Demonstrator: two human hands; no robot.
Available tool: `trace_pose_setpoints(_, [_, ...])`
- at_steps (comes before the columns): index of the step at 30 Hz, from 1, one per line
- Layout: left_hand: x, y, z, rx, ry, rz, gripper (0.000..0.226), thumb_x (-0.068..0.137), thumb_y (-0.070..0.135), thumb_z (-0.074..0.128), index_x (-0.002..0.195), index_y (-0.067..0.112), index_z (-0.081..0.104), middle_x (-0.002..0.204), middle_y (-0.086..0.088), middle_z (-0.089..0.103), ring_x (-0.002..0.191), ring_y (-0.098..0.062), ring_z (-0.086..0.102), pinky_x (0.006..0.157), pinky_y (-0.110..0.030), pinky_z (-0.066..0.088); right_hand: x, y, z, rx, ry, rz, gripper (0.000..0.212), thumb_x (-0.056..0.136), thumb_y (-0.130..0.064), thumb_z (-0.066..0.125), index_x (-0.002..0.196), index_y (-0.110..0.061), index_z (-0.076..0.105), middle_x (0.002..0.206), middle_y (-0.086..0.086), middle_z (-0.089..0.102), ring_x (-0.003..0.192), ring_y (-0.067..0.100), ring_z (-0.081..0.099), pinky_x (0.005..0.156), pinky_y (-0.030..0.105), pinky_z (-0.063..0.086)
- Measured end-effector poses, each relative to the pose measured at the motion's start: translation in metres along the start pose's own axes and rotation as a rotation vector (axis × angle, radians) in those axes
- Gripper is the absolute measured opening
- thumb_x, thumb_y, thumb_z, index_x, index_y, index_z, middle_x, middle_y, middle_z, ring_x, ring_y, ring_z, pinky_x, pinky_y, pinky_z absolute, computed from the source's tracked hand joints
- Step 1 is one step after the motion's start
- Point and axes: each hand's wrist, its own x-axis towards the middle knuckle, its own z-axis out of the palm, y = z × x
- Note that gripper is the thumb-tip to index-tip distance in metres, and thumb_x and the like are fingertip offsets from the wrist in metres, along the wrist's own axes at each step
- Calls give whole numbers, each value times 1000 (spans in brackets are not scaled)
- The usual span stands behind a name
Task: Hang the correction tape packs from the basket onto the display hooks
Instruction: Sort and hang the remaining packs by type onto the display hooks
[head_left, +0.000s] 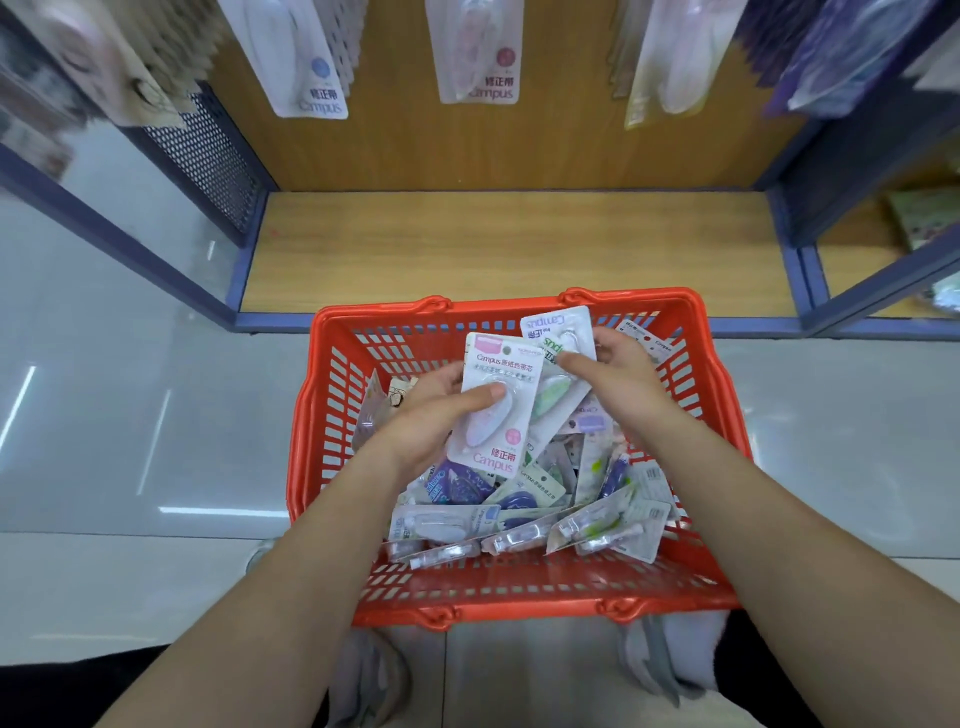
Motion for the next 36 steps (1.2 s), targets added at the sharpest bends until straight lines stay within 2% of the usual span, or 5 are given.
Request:
trace_pose_setpoints(5, [-14,8,11,39,-40,61,51,83,11,78,130,0,61,122,-13,73,103,-24,73,82,-38,62,-16,-15,13,138,50,5,19,91,-10,75,106,-19,69,96,-3,79,84,11,76,66,24,59])
trace_pose_setpoints(12, [-23,7,16,77,-28,102,47,85,26,72,128,9,64,123,-9,74,113,-26,70,98,-42,56,-25,-16,23,284,131,58,24,95,-29,73,116,-18,70,108,5,78,101,26,75,93,51,59])
trace_pose_setpoints(19, [-19,8,17,-70,80,126,48,85,31,75,127,9,65,121,-13,74,111,-34,71,99,-55,55,-32,-14,29,322,-26,212,101,56,-84,73,139,-31,54,143,2,61,131,29,58,112,60,42])
trace_pose_setpoints(25, [-12,6,18,-31,135,182,47,89,28,71,130,6,63,120,-14,74,112,-33,71,96,-48,57,-42,-10,40,225,-129,68,28,103,-39,60,126,-25,64,110,9,76,94,25,75,79,43,58])
trace_pose_setpoints(36, [-6,6,15,39,179,211,24,98,15,65,121,12,71,109,-6,78,98,-22,75,77,-32,62,-33,-9,36,228,-113,27,24,104,-28,58,127,-25,64,111,-6,78,100,14,75,78,30,62])
